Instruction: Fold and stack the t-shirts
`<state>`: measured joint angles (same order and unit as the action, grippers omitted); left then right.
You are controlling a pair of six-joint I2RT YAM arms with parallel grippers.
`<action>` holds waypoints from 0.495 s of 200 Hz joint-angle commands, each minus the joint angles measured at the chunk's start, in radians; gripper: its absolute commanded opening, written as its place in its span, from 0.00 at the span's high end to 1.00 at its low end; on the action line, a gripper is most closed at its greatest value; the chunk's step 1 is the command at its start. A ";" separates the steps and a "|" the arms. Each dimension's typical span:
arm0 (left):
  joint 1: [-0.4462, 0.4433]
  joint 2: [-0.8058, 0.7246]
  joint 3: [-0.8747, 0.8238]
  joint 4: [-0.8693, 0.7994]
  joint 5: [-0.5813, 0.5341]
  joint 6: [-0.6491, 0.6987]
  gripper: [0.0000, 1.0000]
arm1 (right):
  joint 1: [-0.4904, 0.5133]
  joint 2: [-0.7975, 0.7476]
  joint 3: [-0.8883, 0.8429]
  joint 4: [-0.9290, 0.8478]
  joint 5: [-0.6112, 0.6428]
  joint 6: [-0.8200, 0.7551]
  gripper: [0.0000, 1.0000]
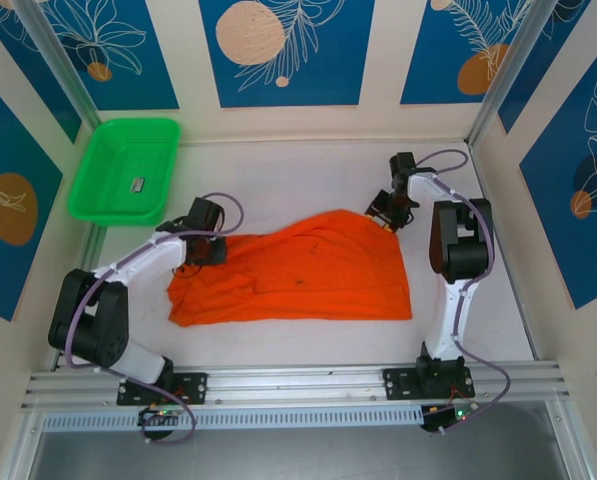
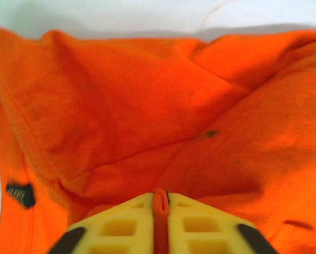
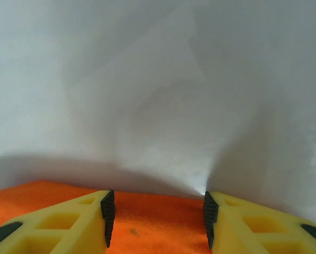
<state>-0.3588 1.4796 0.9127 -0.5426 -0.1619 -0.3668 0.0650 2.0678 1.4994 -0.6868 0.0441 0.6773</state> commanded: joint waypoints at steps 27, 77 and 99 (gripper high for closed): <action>0.015 -0.199 -0.062 -0.197 -0.284 -0.317 0.49 | -0.001 -0.107 -0.076 0.076 -0.064 0.046 0.50; 0.192 0.041 0.161 -0.230 0.133 -0.317 0.51 | -0.007 -0.124 -0.113 0.089 -0.084 0.048 0.50; 0.194 0.196 0.274 -0.296 0.276 -0.295 0.54 | -0.008 -0.127 -0.122 0.098 -0.091 0.048 0.50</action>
<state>-0.1699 1.5501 1.0874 -0.7338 -0.1257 -0.6601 0.0628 1.9728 1.3945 -0.5983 -0.0120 0.7113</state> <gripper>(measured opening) 0.469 0.503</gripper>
